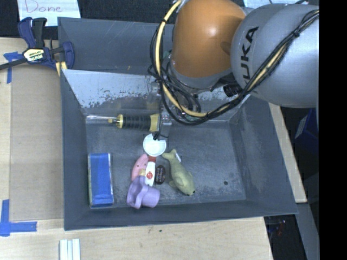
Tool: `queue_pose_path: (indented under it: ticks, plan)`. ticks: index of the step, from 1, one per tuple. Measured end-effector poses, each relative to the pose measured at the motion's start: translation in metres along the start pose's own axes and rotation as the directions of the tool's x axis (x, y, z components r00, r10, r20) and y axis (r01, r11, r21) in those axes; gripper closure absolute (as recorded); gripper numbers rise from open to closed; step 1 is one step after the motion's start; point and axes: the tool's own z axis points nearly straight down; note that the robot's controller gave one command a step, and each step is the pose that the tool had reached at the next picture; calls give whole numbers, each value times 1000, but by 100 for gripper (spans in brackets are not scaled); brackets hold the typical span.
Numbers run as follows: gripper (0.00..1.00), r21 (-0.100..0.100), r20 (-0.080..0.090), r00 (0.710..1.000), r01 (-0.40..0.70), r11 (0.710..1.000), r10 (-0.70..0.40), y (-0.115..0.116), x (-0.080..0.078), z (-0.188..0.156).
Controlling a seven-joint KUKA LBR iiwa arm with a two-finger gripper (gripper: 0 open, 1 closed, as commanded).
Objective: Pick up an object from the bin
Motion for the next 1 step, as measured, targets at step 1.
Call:
queue_pose_path:
  ticks: [1]
  plan:
    - [0, 0, 0, 1000, 0, 1000, 0, 0, 0, 0]
